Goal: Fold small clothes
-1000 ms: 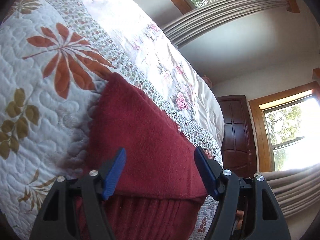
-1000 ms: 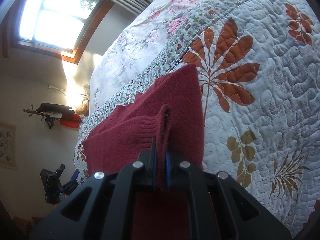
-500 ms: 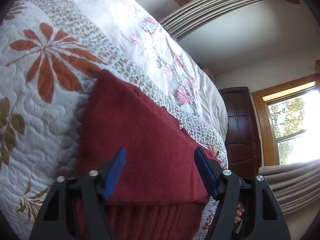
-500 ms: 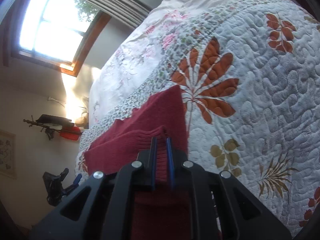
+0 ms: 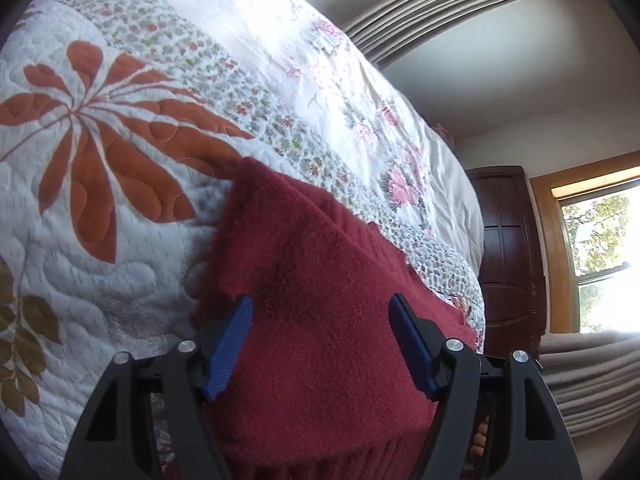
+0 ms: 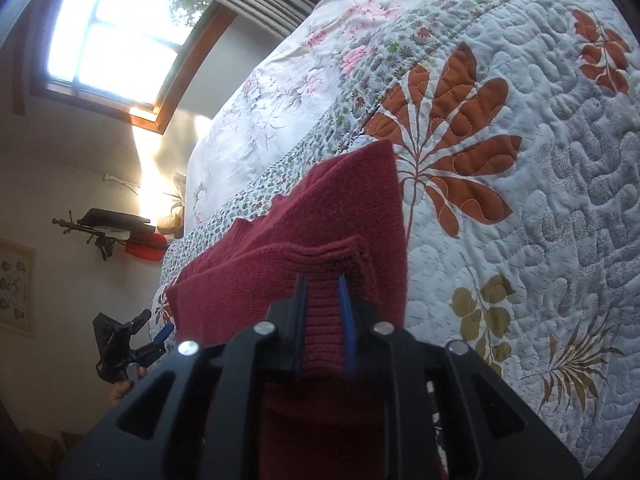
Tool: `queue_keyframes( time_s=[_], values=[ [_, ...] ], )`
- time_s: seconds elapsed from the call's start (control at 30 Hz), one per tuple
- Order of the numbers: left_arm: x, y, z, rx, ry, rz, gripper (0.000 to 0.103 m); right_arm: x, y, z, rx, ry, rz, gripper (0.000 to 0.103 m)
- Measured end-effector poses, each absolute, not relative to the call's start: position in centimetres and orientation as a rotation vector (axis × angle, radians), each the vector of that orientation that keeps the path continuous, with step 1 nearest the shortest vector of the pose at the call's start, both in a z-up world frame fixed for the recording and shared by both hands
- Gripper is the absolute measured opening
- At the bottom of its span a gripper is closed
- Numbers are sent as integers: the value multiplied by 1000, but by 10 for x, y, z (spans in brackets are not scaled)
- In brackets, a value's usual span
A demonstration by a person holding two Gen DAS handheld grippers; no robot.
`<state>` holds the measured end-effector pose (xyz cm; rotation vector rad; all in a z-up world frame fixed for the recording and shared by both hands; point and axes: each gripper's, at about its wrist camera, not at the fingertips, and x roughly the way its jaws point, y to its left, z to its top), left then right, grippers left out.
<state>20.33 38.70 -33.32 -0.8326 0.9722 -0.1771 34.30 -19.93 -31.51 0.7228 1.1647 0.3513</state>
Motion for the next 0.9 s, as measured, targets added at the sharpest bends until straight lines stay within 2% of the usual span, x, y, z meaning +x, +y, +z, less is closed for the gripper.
queue_keyframes(
  time_s=[0.13,0.2,0.27,0.33,0.37,0.4,0.43,0.5,0.57,0.73,0.9],
  values=[
    [175,365,-333,-795,983,-272,71,329,-191,-319,713,1199,402,25],
    [173,354,-353,-732,1071,-245,71,329,-188,-333,717,1233,389,20],
    [174,348,-371,-677,1116,-233,70,330,-192,-341,729,1244,367,6],
    [172,348,-371,-672,1113,-218,68,327,-195,-337,740,1244,359,4],
    [170,348,-364,-680,1106,-211,69,324,-196,-329,725,1235,357,6],
    [165,348,-356,-683,1089,-213,69,319,-198,-320,704,1219,356,19],
    [157,349,-348,-681,1071,-218,71,312,-202,-312,690,1203,357,38],
    [133,354,-334,-671,1043,-209,75,296,-210,-301,668,1183,355,55],
    [102,362,-329,-672,1043,-179,78,277,-216,-297,652,1203,379,56],
    [6,383,-335,-678,1084,-68,85,221,-237,-311,634,1279,479,77],
    [-69,379,-369,-643,1190,-69,88,155,-247,-342,620,1387,526,80]
  ],
)
